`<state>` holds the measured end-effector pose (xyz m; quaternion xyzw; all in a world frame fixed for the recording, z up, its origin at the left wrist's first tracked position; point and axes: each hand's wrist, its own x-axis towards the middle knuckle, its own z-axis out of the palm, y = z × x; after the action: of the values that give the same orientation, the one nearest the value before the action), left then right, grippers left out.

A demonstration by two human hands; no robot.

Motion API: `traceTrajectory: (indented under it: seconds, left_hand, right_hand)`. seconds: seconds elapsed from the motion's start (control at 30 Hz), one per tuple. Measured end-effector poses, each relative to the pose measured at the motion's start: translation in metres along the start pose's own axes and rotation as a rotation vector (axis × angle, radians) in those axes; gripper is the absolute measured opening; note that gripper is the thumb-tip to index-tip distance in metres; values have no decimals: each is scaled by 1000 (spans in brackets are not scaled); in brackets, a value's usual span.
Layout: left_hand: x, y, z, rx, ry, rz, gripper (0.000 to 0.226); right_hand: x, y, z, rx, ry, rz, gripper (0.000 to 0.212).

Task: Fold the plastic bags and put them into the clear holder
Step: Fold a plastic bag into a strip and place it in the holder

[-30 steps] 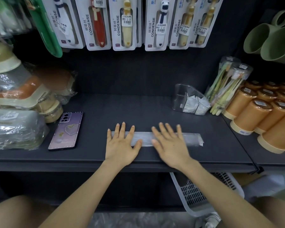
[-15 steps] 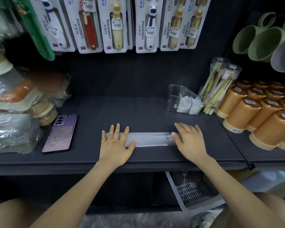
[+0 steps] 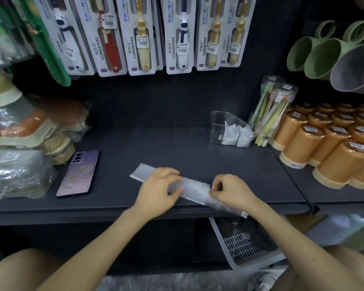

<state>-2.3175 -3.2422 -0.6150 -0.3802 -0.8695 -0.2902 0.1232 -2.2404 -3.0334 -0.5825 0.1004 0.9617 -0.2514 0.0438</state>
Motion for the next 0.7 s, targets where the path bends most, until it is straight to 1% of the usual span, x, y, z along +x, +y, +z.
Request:
traceTrajectory:
  seconds: [0.1,0.23,0.3,0.37,0.43,0.5,0.53,0.57,0.6,0.67,0.7]
  left_hand:
    - [-11,22,11,-120,-154,27,50]
    - [-16,20,20,-81,-238,31,72]
    - [-16,19,21,-69,-266,33,78]
    - [-15,22,22,-90,-237,-7,71]
    - [-14,25,25,-150,-126,-55,52]
    - [-11,30,25,-233,-42,-157,32]
    - [-8,32,23,-304,-33,-243,32]
    - [-5,35,19,-399,-47,-362,39]
    - [0,38,12,-514,-62,-499,44]
    - [8,35,5,-768,-64,-714,42]
    - [11,33,3,-872,-71,-789,38]
  right_hand:
    - [-9,-7,-3,153,-108,45,16]
    - [-12,-12,-6,348,-222,176,8]
    - [-9,-12,-10,513,-244,277,12]
    - [-7,-15,-15,667,-271,353,15]
    - [-7,-22,-23,782,-307,364,15]
    - [-5,-26,-35,1014,-339,340,17]
    - [-2,-24,-42,1139,-313,320,21]
    - [2,-22,-50,1234,-253,299,24]
    - [8,-18,-55,1281,-163,279,24]
    - [16,-16,-53,1219,-4,266,21]
    - [19,-18,-45,1143,15,274,21]
